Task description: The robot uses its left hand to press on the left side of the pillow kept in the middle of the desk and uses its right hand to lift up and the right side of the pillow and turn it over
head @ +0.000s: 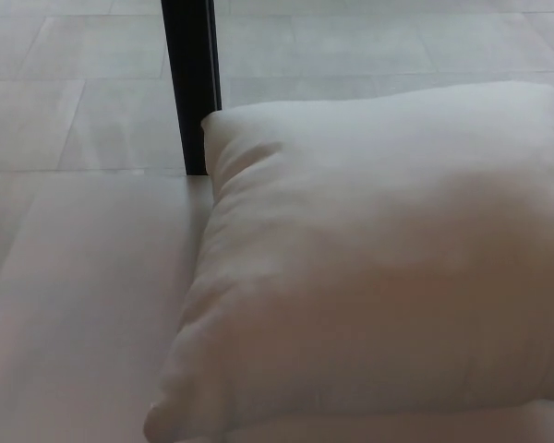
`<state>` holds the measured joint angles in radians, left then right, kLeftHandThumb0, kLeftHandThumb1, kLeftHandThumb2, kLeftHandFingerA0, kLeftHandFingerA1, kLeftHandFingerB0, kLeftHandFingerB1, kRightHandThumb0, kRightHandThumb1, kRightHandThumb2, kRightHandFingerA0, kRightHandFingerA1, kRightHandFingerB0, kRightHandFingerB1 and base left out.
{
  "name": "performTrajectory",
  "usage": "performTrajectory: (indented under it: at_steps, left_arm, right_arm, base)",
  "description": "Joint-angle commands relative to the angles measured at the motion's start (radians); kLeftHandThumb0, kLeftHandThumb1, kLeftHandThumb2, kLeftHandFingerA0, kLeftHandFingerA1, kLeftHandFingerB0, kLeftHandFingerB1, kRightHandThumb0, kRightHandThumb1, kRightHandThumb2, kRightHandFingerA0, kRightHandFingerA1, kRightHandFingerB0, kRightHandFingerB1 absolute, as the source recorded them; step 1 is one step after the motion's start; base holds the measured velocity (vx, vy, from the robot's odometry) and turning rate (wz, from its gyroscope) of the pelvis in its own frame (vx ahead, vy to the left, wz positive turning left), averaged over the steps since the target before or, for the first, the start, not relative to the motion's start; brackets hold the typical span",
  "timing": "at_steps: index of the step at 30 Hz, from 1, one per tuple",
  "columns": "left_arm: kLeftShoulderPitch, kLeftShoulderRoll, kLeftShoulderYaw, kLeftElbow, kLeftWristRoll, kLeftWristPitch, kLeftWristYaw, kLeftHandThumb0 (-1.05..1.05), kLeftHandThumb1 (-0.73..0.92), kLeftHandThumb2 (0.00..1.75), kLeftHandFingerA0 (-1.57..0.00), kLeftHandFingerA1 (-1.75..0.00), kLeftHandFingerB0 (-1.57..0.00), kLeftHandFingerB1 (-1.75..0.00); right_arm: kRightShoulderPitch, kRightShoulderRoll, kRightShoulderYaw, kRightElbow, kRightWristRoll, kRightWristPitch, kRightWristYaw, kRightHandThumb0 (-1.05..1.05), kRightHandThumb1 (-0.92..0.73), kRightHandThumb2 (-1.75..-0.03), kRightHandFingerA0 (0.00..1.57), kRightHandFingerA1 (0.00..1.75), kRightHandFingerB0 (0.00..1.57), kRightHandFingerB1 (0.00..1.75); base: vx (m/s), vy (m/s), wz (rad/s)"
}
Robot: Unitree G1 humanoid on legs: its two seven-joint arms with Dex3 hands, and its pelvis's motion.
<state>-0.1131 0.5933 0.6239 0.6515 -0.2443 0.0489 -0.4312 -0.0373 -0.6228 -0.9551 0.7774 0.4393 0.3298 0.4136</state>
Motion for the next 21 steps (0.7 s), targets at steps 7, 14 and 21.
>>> performTrajectory:
  at_steps: [7,14,21]
  left_arm:
    - [-0.513,-0.020,-0.184,-0.666,-0.093,0.758,0.299,-0.78,0.82,0.66,-0.20,-0.48,-0.07,-0.25]
    - [-0.481,-0.107,-0.328,-0.657,-0.022,0.717,0.216,-0.84,0.64,0.99,-0.13,-0.52,-0.04,-0.31]
    - [-0.430,-0.183,-0.471,-0.708,0.038,0.747,0.207,-0.83,0.64,1.01,-0.20,-0.54,-0.07,-0.38]
  right_arm:
    - [-0.498,0.059,0.389,-0.577,0.024,0.220,-0.125,-0.90,-0.73,-1.15,0.00,0.42,0.09,0.14]
    - [-0.462,0.128,0.498,-0.618,-0.001,0.262,-0.082,-0.89,-0.67,-1.12,0.00,0.44,0.07,0.13]
    - [-0.426,0.177,0.566,-0.593,-0.023,0.290,-0.074,-0.87,-0.66,-1.09,0.06,0.44,0.06,0.18]
  base:
    - [0.00,0.000,0.00]
    - [0.00,0.000,0.00]
    - [0.00,0.000,0.00]
